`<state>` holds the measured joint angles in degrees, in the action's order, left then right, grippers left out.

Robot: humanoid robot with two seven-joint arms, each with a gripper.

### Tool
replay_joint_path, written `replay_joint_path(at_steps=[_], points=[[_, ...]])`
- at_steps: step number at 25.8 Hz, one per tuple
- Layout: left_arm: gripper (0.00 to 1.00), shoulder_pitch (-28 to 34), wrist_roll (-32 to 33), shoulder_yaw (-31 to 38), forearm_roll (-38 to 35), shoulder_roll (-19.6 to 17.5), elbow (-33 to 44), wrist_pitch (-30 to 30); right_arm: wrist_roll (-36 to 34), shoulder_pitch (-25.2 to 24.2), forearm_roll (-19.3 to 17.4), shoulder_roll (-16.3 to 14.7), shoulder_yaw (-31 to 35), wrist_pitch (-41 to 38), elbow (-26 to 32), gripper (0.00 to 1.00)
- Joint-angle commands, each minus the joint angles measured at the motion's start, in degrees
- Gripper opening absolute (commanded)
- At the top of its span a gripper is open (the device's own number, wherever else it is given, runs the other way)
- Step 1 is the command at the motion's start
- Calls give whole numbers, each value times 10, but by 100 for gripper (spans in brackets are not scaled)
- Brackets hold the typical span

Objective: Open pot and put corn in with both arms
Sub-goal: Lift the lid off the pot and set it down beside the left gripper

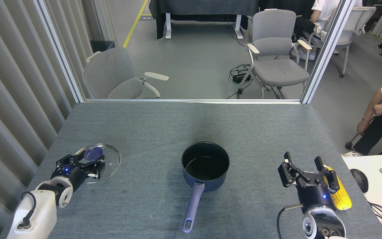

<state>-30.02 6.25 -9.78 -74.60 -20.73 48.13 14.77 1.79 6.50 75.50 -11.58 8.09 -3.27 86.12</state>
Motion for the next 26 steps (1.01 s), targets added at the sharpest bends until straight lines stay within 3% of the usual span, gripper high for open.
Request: replay_joint_path(at_steps=[1,10,19,21,22,23,24,26], points=[[30,12,-1,23,0,-10,-35,-33,2,0,0,1,0,0,0,100],[31,4,-3,25,0,-23,-123,-63,2,0,0,1,0,0,0,100],[34,-3,-3,26,2,-37,-146,-65,2,0,0,1,0,0,-1,100],[43,-1,3,25,1,-36,-144,-64,3,0,0,1,0,0,-1,100],[57,1,3,25,1,-36,-140,-62,2,0,0,0,0,0,-1,100],[81,1,-3,25,0,-36,-135,-62,2,0,0,0,0,0,-1,100],[98,2,-3,25,1,-35,-126,-62,3,0,0,0,0,0,0,100],[98,14,-3,25,2,-36,-88,-55,2,0,0,0,0,0,0,100]])
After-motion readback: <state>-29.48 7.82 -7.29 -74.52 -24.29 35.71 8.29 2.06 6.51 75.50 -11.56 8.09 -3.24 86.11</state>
